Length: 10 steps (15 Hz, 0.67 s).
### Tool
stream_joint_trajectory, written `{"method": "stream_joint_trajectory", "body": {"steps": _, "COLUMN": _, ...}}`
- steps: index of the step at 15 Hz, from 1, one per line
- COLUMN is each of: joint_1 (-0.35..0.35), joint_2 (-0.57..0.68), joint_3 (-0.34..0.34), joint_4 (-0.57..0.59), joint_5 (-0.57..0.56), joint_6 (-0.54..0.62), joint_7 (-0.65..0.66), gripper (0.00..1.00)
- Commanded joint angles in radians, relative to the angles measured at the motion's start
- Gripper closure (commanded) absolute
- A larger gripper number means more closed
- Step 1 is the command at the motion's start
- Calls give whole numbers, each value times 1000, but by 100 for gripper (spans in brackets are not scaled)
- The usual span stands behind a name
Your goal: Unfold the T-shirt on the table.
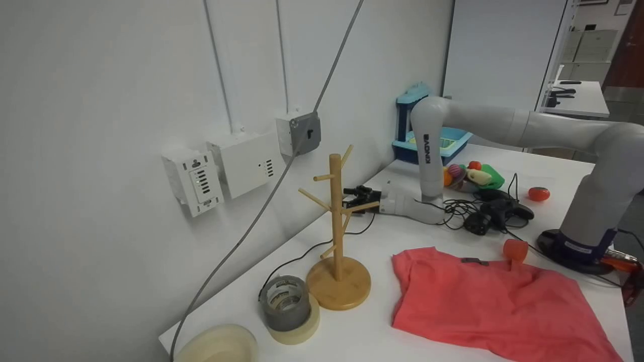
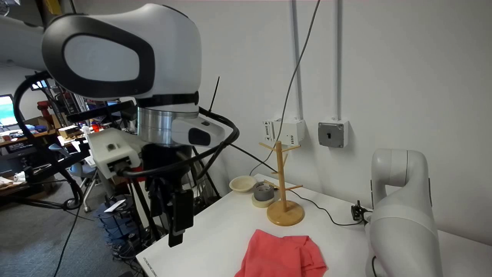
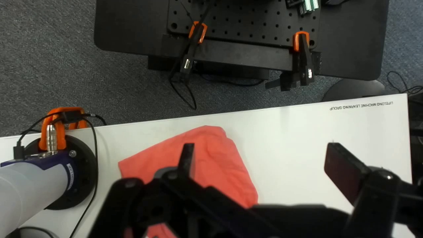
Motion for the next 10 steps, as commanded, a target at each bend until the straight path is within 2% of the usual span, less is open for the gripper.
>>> {"method": "stream_joint_trajectory", "body": {"steps": 1, "joint_1": -12, "joint_2": -3, "joint_3": 12, "joint_4": -4, "joint_5": 2, "joint_6": 14, "joint_7": 16, "gripper": 0}}
{"method": "stream_joint_trajectory", "body": {"steps": 9, "joint_1": -16, "joint_2": -13, "joint_3": 15, "joint_4": -30, "joint_5": 45, "joint_6": 105, "joint_7": 92, "gripper": 0}}
{"method": "stream_joint_trajectory", "body": {"steps": 10, "joint_1": -12, "joint_2": 1, "joint_3": 17, "joint_4": -16, "joint_5": 24, "joint_6": 76, "joint_7": 65, "gripper": 0}}
